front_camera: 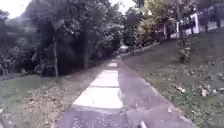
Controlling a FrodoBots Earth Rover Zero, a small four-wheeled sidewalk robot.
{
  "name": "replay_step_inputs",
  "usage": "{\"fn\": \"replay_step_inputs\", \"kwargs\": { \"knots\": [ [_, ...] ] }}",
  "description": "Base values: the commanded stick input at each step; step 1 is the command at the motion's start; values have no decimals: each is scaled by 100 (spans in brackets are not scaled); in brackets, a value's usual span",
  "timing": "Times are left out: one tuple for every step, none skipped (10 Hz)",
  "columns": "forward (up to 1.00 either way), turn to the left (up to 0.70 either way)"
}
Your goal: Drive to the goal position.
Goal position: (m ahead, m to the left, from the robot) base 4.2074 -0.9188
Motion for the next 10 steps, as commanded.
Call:
{"fn": "replay_step_inputs", "kwargs": {
  "knots": [
    [70,-35],
    [70,-35],
    [70,-35],
    [70,-35],
    [70,-35],
    [70,-35],
    [70,0],
    [70,0],
    [70,0],
    [70,0]
  ]
}}
